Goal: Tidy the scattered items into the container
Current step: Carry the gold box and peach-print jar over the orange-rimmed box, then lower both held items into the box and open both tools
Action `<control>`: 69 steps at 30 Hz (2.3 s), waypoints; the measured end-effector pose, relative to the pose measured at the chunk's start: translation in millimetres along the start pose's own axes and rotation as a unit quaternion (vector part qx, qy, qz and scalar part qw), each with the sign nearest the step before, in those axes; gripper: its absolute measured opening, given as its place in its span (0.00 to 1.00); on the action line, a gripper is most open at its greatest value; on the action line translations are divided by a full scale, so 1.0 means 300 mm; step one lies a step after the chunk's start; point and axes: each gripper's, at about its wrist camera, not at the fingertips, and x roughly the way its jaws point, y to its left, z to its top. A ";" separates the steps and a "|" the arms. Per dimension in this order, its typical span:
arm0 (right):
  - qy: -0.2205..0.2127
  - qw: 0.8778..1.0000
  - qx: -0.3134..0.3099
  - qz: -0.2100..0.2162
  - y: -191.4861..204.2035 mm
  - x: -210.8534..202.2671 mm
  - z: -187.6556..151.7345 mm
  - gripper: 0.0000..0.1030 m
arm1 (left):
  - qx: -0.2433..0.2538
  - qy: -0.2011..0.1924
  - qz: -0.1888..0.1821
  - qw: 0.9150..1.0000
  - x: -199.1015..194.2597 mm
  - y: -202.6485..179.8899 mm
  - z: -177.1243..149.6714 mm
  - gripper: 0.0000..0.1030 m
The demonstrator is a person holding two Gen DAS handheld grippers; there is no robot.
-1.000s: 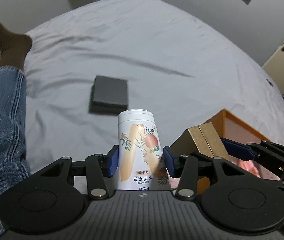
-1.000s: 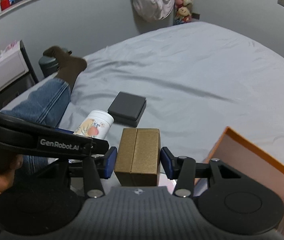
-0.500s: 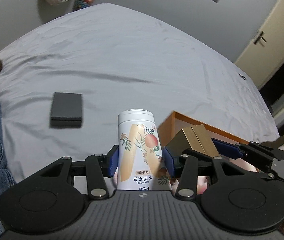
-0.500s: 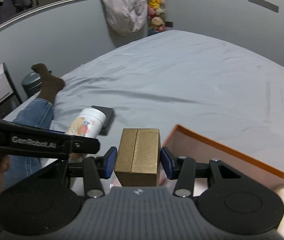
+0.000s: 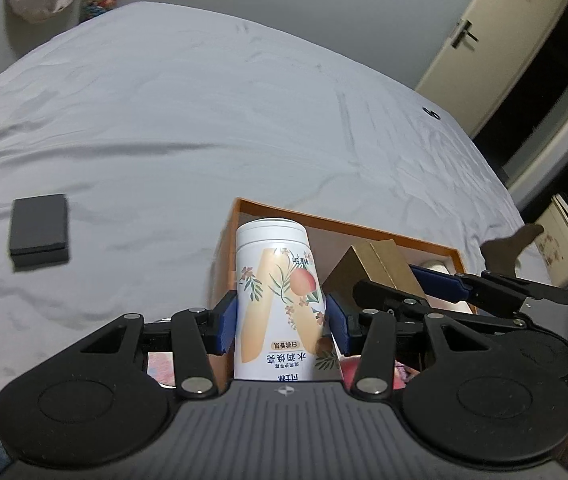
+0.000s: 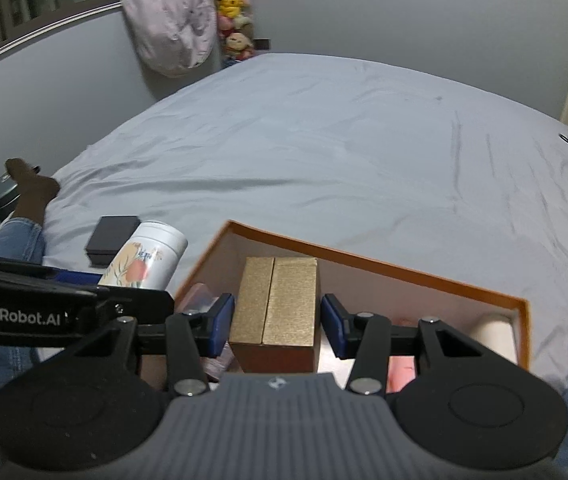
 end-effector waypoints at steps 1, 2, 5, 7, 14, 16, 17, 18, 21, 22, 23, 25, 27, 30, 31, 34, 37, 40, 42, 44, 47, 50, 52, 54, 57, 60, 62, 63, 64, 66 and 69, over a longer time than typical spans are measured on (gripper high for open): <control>0.002 1.000 0.004 -0.004 -0.017 0.002 -0.004 0.49 | 0.005 0.002 -0.001 1.000 0.011 -0.011 0.000 0.53; 0.003 1.000 0.007 -0.008 -0.028 0.003 -0.010 0.49 | 0.011 0.004 -0.001 1.000 0.023 -0.023 -0.001 0.53; 0.011 1.000 0.022 -0.019 -0.068 0.013 -0.029 0.49 | 0.035 0.013 0.008 0.999 0.062 -0.060 -0.008 0.53; 0.015 0.999 0.034 -0.026 -0.097 0.024 -0.039 0.49 | 0.049 0.020 0.010 0.999 0.091 -0.082 -0.014 0.53; 0.027 0.997 0.067 -0.033 -0.172 0.061 -0.067 0.49 | 0.061 0.034 0.020 0.997 0.163 -0.101 -0.018 0.53; 0.025 0.996 0.078 -0.023 -0.188 0.060 -0.063 0.49 | 0.061 0.039 0.022 0.997 0.181 -0.097 -0.019 0.53; 0.024 0.996 0.079 -0.021 -0.189 0.063 -0.060 0.49 | 0.061 0.042 0.021 0.997 0.188 -0.095 -0.022 0.53; 0.022 0.997 0.075 -0.023 -0.189 0.064 -0.060 0.49 | 0.063 0.044 0.023 0.997 0.193 -0.093 -0.029 0.53; 0.022 0.997 0.066 -0.028 -0.184 0.065 -0.062 0.49 | 0.071 0.046 0.030 0.996 0.203 -0.088 -0.040 0.53; 0.022 0.997 0.066 -0.025 -0.181 0.067 -0.063 0.49 | 0.072 0.048 0.032 0.996 0.210 -0.087 -0.040 0.53; 0.022 0.997 0.068 -0.021 -0.180 0.069 -0.062 0.49 | 0.071 0.050 0.034 0.996 0.216 -0.083 -0.041 0.53; 0.025 0.997 0.069 -0.017 -0.177 0.077 -0.058 0.49 | 0.071 0.054 0.033 0.995 0.228 -0.081 -0.043 0.53; 0.026 0.997 0.070 -0.017 -0.180 0.079 -0.056 0.49 | 0.076 0.056 0.031 0.995 0.234 -0.082 -0.048 0.53; 0.026 0.997 0.069 -0.018 -0.177 0.079 -0.053 0.49 | 0.080 0.055 0.030 0.995 0.225 -0.078 -0.052 0.53; 0.026 0.997 0.068 -0.019 -0.176 0.077 -0.053 0.49 | 0.079 0.054 0.028 0.995 0.222 -0.076 -0.050 0.53; 0.025 0.997 0.069 -0.019 -0.178 0.070 -0.051 0.49 | 0.071 0.051 0.017 0.996 0.209 -0.064 -0.037 0.53; 0.023 0.997 0.069 -0.022 -0.179 0.074 -0.044 0.49 | 0.060 0.048 0.002 0.997 0.197 -0.042 -0.015 0.53; 0.023 0.997 0.071 -0.024 -0.180 0.078 -0.040 0.49 | 0.057 0.046 -0.008 0.997 0.202 -0.033 0.006 0.53; 0.023 0.997 0.074 -0.023 -0.182 0.079 -0.038 0.49 | 0.056 0.048 -0.016 0.997 0.207 -0.029 0.013 0.53; 0.023 0.997 0.077 -0.021 -0.188 0.083 -0.037 0.49 | 0.055 0.050 -0.026 0.997 0.218 -0.032 0.018 0.53; 0.025 0.996 0.086 -0.021 -0.203 0.090 -0.033 0.49 | 0.053 0.047 -0.029 0.997 0.238 -0.033 0.028 0.53; 0.026 0.995 0.100 -0.010 -0.215 0.098 -0.030 0.49 | 0.055 0.043 -0.029 0.997 0.259 -0.031 0.042 0.53; 0.027 0.993 0.112 -0.003 -0.224 0.104 -0.030 0.49 | 0.056 0.048 -0.025 0.997 0.277 -0.030 0.048 0.53; 0.028 0.992 0.124 0.008 -0.232 0.112 -0.031 0.49 | 0.065 0.052 -0.012 0.996 0.296 -0.032 0.049 0.53; 0.031 0.990 0.138 0.023 -0.240 0.128 -0.035 0.49 | 0.088 0.044 0.006 0.995 0.304 -0.052 0.045 0.52; 0.036 0.988 0.145 0.027 -0.243 0.147 -0.044 0.49 | 0.105 0.052 0.025 0.993 0.321 -0.070 0.047 0.33; 0.042 0.988 0.145 0.030 -0.239 0.161 -0.053 0.49 | 0.116 0.051 0.028 0.992 0.328 -0.078 0.041 0.32; 0.045 0.988 0.145 0.032 -0.237 0.167 -0.057 0.49 | 0.116 0.050 0.027 0.992 0.329 -0.077 0.040 0.32; 0.047 0.987 0.148 0.032 -0.237 0.173 -0.059 0.49 | 0.115 0.049 0.027 0.992 0.329 -0.084 0.040 0.31; 0.051 0.987 0.149 0.033 -0.235 0.185 -0.063 0.49 | 0.107 0.049 0.022 0.993 0.323 -0.079 0.041 0.31; 0.057 0.987 0.148 0.033 -0.227 0.202 -0.067 0.49 | 0.093 0.048 0.013 0.994 0.313 -0.067 0.041 0.30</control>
